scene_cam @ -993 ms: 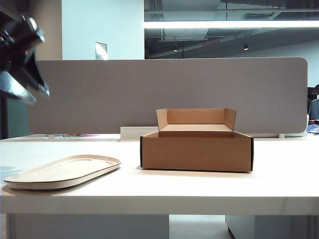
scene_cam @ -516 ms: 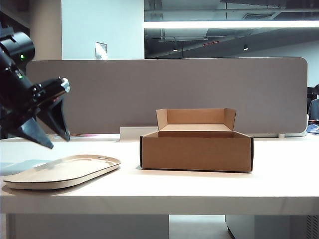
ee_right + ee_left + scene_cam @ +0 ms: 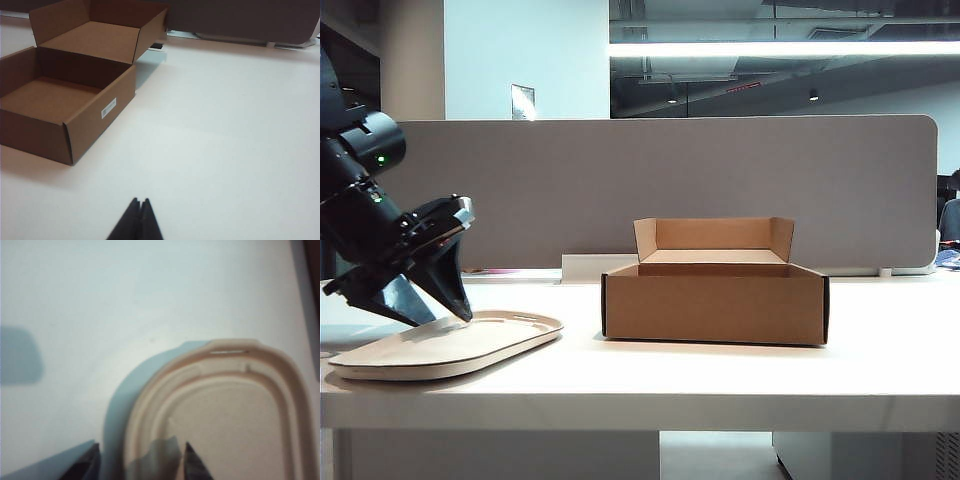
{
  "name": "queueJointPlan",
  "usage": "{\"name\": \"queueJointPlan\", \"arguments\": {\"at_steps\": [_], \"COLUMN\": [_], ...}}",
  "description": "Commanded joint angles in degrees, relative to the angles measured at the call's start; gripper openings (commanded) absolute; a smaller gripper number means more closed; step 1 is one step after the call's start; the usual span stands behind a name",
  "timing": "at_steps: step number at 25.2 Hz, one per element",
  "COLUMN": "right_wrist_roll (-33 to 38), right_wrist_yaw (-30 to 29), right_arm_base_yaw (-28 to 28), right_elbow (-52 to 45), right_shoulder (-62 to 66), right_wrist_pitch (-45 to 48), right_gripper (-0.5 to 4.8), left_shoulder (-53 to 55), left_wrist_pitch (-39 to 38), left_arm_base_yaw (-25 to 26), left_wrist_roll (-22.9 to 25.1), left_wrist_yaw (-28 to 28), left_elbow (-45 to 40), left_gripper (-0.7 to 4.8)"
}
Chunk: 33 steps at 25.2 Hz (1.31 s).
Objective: Pick up the lid and place it into the paper box.
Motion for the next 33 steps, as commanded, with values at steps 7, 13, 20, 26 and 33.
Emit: {"name": "queueJointPlan", "arguments": {"at_steps": [7, 13, 20, 26, 33], "right_wrist_roll": [1.36, 1.33, 1.36, 1.33, 1.36], "right_wrist_yaw": [-0.07, -0.07, -0.07, -0.07, -0.07], "right_arm_base_yaw": [0.04, 0.04, 0.04, 0.04, 0.04], "right_elbow": [-0.33, -0.33, -0.33, -0.33, -0.33], "right_shoulder": [-0.09, -0.09, -0.09, -0.09, -0.09], "right_wrist_pitch": [0.55, 0.55, 0.55, 0.55, 0.55], "right_gripper": [-0.01, -0.01, -0.01, -0.01, -0.01], "left_shoulder": [0.26, 0.24, -0.33, -5.92, -7.61], "left_wrist_pitch": [2.03, 2.38, 2.43, 3.83, 1.79], "left_arm_base_yaw": [-0.85, -0.83, -0.74, -0.70, -0.74], "left_wrist_roll": [0.44, 1.75, 1.70, 1.73, 1.73], "left_wrist_yaw": [3.43, 3.41, 2.08, -2.01, -3.06], "left_elbow": [0.04, 0.07, 0.44, 0.44, 0.42], "left_gripper": [0.69, -0.06, -0.06, -0.06, 1.11]}}
